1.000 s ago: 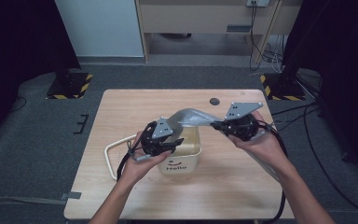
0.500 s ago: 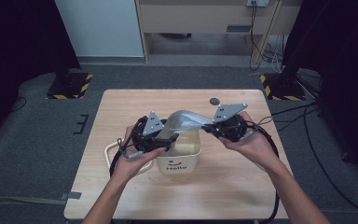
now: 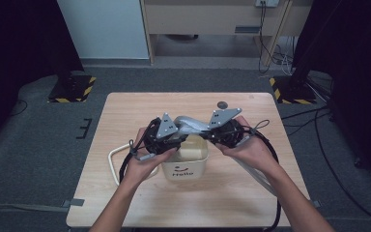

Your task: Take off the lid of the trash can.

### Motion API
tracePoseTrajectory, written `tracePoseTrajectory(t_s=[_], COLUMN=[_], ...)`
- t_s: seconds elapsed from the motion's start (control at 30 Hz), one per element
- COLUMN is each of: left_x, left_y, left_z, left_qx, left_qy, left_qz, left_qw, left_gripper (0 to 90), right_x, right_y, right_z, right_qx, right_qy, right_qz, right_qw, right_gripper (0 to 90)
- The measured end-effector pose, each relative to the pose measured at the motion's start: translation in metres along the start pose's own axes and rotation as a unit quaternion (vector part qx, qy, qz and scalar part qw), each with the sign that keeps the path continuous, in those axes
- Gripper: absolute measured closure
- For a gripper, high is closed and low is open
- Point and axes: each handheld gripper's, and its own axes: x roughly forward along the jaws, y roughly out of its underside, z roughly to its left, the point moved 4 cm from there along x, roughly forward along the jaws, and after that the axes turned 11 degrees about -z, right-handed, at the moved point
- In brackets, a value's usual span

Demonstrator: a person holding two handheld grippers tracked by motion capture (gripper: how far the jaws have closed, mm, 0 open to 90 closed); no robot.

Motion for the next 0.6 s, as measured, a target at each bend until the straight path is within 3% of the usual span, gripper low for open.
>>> tracePoseTrajectory(t_s=[0.1,0.23,0.4,0.6], left_x=[-0.001,-0.002,-0.002,-0.002], left_y=[-0.002,-0.006,-0.010,-0.013], left_z=[-0.001,-0.001,0.001,-0.001], left_qx=[0.004,-0.002,-0.018,-0.014], left_qy=[-0.001,0.002,0.009,0.007], left_qz=[0.002,0.012,0.008,0.009], left_qw=[1.0000,0.9999,0.9998,0.9998], left_gripper=[74.4,81.5,84.3,84.9], right_x=[0.002,0.003,0.002,-0.006], right_y=[-0.001,0.000,0.008,0.019], right_z=[0.002,0.003,0.003,0.005], right_qx=[-0.007,-0.016,-0.031,-0.032], right_qy=[0.001,0.010,0.039,0.065], right_qz=[-0.003,-0.007,-0.009,-0.027], right_qw=[1.0000,0.9998,0.9987,0.9970], right_gripper=[89.8,83.6,67.2,54.5])
